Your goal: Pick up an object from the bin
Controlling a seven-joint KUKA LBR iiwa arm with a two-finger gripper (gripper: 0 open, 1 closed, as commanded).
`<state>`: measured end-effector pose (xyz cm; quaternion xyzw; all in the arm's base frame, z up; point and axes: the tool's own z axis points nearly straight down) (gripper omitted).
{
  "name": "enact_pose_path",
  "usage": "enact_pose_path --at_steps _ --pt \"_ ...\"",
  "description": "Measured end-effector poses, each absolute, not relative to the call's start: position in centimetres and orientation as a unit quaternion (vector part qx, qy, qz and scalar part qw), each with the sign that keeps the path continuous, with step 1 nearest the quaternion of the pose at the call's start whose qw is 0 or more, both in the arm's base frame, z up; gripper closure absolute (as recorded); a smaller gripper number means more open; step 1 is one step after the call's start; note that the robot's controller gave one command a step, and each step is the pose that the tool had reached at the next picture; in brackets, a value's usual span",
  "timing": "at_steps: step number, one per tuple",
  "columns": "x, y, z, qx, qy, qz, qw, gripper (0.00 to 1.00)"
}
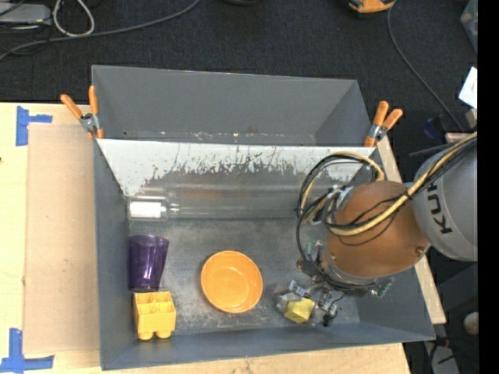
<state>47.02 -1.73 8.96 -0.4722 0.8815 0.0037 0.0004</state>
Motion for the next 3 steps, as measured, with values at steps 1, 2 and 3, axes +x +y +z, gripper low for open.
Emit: enact_pose_path --at_steps 1,2,3 --pt "47.0 -1.6 10.3 -0.471 0.882 0.005 0.0 1.0" --pt "47.0 -1.6 11.7 -0.47 0.883 0.005 0.0 1.0" --pt "47.0 -1.5 18.5 -0.468 0.884 0.006 -0.001 1.0"
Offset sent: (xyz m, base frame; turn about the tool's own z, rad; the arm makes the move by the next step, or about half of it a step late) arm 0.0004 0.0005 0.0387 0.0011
